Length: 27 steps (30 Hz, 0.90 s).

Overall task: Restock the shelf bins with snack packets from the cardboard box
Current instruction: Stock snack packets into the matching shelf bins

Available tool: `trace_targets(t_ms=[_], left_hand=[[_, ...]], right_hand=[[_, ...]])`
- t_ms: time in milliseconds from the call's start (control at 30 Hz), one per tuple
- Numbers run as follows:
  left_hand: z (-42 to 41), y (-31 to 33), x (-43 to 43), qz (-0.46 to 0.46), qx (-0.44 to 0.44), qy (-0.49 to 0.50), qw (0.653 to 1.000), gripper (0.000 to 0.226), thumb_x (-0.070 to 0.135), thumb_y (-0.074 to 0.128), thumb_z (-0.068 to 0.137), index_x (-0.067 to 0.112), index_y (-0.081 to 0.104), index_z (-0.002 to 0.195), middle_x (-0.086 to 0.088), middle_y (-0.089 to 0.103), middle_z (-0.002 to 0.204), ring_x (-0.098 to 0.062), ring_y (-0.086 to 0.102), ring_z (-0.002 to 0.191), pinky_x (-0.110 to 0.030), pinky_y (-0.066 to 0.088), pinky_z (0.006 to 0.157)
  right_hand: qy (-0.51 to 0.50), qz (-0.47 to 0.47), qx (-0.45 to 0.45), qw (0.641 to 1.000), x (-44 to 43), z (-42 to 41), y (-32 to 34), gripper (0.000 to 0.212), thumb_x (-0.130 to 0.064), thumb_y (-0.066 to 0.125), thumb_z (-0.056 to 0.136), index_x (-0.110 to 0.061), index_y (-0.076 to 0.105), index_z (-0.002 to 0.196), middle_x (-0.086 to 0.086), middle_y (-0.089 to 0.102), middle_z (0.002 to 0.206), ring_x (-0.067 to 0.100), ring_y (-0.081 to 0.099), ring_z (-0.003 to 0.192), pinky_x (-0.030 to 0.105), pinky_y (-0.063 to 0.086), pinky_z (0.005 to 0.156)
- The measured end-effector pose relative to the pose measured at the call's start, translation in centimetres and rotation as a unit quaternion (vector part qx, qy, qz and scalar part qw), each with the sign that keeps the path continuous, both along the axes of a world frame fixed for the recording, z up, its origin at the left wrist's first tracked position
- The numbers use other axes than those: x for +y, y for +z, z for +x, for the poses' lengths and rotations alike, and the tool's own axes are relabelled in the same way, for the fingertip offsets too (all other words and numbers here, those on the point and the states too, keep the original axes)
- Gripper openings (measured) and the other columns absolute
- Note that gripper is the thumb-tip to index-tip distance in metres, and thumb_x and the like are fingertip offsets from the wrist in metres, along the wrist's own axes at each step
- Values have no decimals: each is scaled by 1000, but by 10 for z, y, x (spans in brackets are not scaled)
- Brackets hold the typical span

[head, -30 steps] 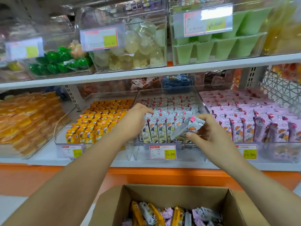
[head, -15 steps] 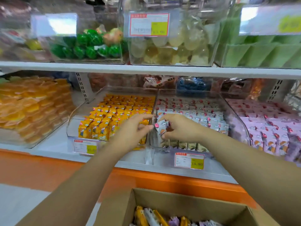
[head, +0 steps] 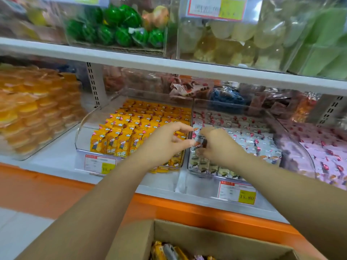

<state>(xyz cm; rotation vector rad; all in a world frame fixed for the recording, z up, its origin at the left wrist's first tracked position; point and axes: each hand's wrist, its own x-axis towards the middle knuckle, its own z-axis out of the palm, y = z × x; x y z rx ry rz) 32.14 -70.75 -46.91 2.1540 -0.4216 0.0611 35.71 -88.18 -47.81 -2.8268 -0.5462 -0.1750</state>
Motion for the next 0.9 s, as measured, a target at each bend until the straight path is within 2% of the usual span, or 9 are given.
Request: trace_targets(t_ms=[133,267,333,400,467,567,700,800,900], left_hand=[[1,0,0,-5,-3,-2,1000,34,35,63,89,36,55,122,27,53,90,8,54,74,-12,39,63],[1,1,-1,-9,-3,-3,1000,33,33,62,90,32,56,122,25,51,83,14,50,54,-8,38,52],[1,0,-1,-8,-11,1,1000,34,33,62,90,30,56,124,20,58,95,14,54,65,-8,40,57],[-1,-2,-4,10,-29,12,999,37,32,59,92,30,53,129,12,58,121,3,58,87,-10,41,67],[-6,-6,-7,38,-56,27,997,39,31,56,94,30,51,133,7,53,131,-3,57,90,-14,42,71],[-18,-15,-11,54,-88,50,993,39,26,56,95,29,51,133,5,49,133,-5,55,99,-21,41,85],[-55,-39,-15,13,-169,146,975,29,15,56,94,22,59,122,7,50,122,1,44,106,-19,37,93],[-88,-59,-23,-28,-257,201,945,22,7,50,91,13,66,105,5,56,107,-5,51,101,-21,41,87],[-117,-80,-36,-38,-210,189,959,22,5,48,91,12,66,101,6,57,100,-6,53,93,-24,45,78]], right_hand=[[-24,-25,-19,999,2,3,-2,16,-17,67,83,-15,53,92,5,46,98,28,56,83,39,50,72],[-60,-61,3,996,4,7,0,43,-21,66,85,-14,51,125,8,41,117,29,56,93,40,51,79],[-64,-65,0,996,4,5,1,55,-22,65,86,-15,41,135,9,43,123,30,54,104,39,50,81],[-62,-43,-3,997,2,-3,3,61,-25,65,86,-17,36,139,8,43,127,30,53,110,39,50,83],[-60,-12,-8,998,-3,-17,9,64,-30,65,87,-21,34,141,6,43,131,28,53,112,40,49,86],[-54,26,-39,997,-16,-48,19,54,-38,62,88,-26,41,137,-1,49,127,18,56,100,35,48,84],[-21,117,-90,989,-39,-105,12,24,-28,62,89,-24,62,113,-16,54,94,1,49,67,28,42,69],[-14,209,-101,973,-56,-147,-11,10,-16,65,86,-23,67,93,-19,60,80,11,57,65,36,50,63],[-37,266,-80,960,-69,-180,-51,19,-11,67,85,-30,64,84,-19,63,74,12,56,62,27,47,59]])
